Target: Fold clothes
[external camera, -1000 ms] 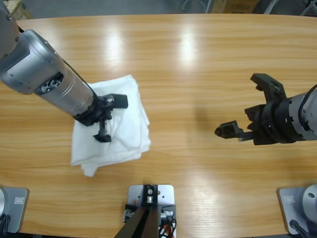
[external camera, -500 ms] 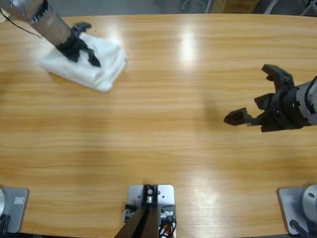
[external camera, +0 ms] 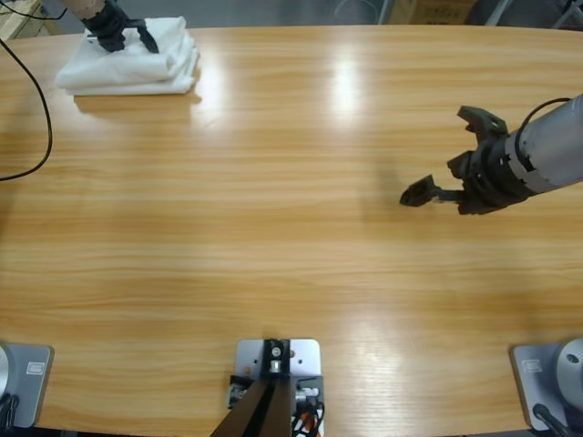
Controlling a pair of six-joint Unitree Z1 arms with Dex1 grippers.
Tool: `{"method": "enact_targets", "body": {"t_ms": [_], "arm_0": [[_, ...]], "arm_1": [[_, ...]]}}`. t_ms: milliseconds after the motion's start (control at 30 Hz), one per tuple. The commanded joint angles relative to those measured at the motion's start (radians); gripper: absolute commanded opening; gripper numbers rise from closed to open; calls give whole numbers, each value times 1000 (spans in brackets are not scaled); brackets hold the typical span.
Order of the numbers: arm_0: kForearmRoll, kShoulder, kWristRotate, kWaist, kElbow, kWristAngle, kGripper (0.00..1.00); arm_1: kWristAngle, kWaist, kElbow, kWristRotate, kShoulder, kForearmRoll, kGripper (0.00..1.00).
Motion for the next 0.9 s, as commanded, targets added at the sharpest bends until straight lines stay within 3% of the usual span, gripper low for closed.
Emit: {"method": "enact_targets", "body": {"t_ms": [33,233,367,467,667,767,900], "arm_0": [[64,33,-11,0,-118,-51,996],[225,-115,-28,-16,-134,-15,1000],[269,-287,-37,-5,44,-3,1000],[206,-464,-31,9,284,-4,1000],[-57,-904,-43,4,968,-24,1000],[-127,-1091,-40,-1,1194,-95,1000],[-187,-1299,-40,-39,1452,-123,1000]], "arm_1": [[24,-11,-5,-25,59,-12,1000],[25,-10,2,-24,4,-13,1000],[-4,-9,-6,-27,-59,11,1000],[-35,3,-26,-58,-95,68,1000],[-112,-8,-57,-213,-134,170,1000],[-199,-8,-44,-233,-144,175,1000],[-224,-8,-31,-237,-201,172,1000]]}}
